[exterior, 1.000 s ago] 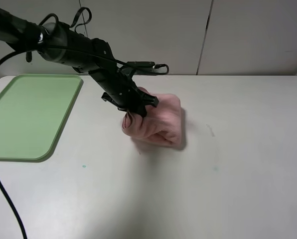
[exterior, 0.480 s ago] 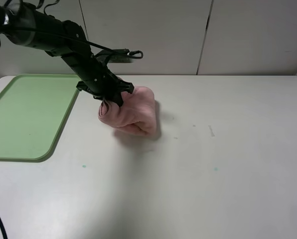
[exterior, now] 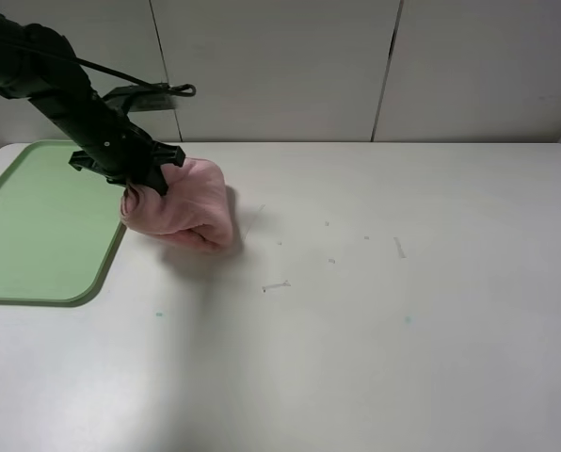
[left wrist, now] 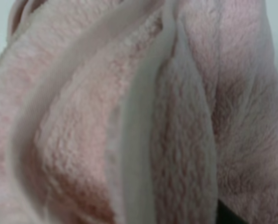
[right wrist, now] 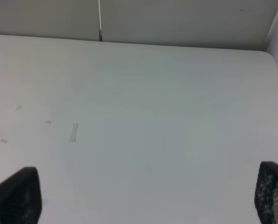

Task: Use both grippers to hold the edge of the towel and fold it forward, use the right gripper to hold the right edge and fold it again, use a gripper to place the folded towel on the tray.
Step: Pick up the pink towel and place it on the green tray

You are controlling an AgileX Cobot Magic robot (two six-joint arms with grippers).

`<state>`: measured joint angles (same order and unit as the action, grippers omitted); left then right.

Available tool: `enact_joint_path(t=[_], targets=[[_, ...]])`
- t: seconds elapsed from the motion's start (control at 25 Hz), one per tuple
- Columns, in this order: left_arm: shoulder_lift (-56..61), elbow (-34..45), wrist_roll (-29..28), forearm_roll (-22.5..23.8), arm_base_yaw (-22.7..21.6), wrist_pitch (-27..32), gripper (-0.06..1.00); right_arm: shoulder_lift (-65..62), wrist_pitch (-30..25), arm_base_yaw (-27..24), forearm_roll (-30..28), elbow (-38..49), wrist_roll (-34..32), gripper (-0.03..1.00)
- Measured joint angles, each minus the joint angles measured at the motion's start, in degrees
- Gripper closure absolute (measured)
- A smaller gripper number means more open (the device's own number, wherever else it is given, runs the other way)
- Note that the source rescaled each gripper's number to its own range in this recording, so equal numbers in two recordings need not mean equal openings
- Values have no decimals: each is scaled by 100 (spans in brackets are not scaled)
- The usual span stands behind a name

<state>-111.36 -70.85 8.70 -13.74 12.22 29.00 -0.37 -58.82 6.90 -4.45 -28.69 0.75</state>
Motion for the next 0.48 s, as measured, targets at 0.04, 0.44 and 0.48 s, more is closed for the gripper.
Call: enact_joint_path(t=[0.04, 0.44, 0.48], targets=[[132, 147, 0, 49, -215, -22, 76, 0, 0, 0, 0, 0, 0, -3], [341, 398, -18, 381, -1114, -93, 76, 0, 2, 0, 0, 0, 0, -3], [341, 398, -18, 419, -1181, -108, 76, 0, 2, 0, 0, 0, 0, -3]])
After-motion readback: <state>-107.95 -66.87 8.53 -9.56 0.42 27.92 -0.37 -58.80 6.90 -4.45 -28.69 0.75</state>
